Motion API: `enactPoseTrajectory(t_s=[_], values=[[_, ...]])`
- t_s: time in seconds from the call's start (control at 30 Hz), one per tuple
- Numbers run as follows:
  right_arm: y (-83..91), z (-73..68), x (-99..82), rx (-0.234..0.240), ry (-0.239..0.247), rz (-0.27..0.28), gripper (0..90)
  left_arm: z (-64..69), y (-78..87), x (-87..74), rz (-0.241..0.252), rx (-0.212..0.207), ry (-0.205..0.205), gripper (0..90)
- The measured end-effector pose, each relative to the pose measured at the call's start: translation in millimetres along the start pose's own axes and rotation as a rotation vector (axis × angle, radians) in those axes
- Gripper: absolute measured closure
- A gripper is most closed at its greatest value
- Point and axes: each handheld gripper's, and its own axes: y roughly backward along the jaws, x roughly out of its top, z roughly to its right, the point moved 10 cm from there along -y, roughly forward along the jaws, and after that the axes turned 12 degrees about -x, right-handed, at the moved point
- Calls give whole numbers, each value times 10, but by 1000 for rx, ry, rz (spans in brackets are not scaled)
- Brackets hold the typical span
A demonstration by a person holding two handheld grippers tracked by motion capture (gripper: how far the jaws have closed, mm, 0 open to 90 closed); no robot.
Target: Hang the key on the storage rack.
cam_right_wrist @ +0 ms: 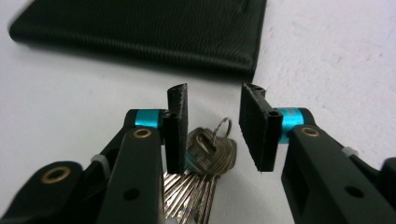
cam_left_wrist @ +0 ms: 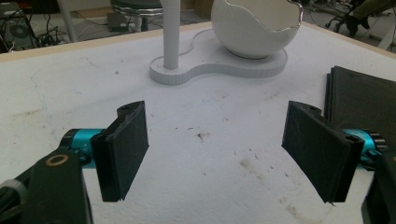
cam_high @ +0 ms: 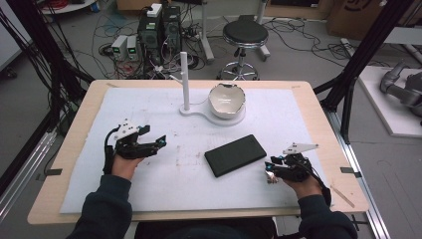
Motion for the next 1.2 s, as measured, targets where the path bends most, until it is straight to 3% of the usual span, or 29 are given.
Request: enactPoseTrajectory(t_s=[0.1, 0.13, 0.17, 0.23, 0.67, 0.93, 0.97, 1.2], values=[[-14, 25, -41, -35, 20, -36, 724, -5, 4, 2, 1, 2, -2, 223], [-9, 47, -52, -37, 8, -40, 751, -7, 4, 2, 2, 3, -1, 224], [1, 76, -79, -28, -15, -51, 835, -9, 4, 0, 2, 4, 1, 224], [3, 84, -93, -19, -13, -55, 884, -10, 3, -5, -3, 4, -1, 224], [-22, 92, -88, -12, -17, -51, 882, -8, -7, -21, -14, 3, -3, 224], [-35, 105, -82, 18, -43, -48, 853, -9, -8, -28, -21, 7, -5, 224], [-33, 108, -83, 18, -34, -51, 890, -5, -10, -31, -23, 5, -5, 224], [0, 67, -24, 22, 20, -19, 900, -13, -6, -30, -22, 5, -3, 224]])
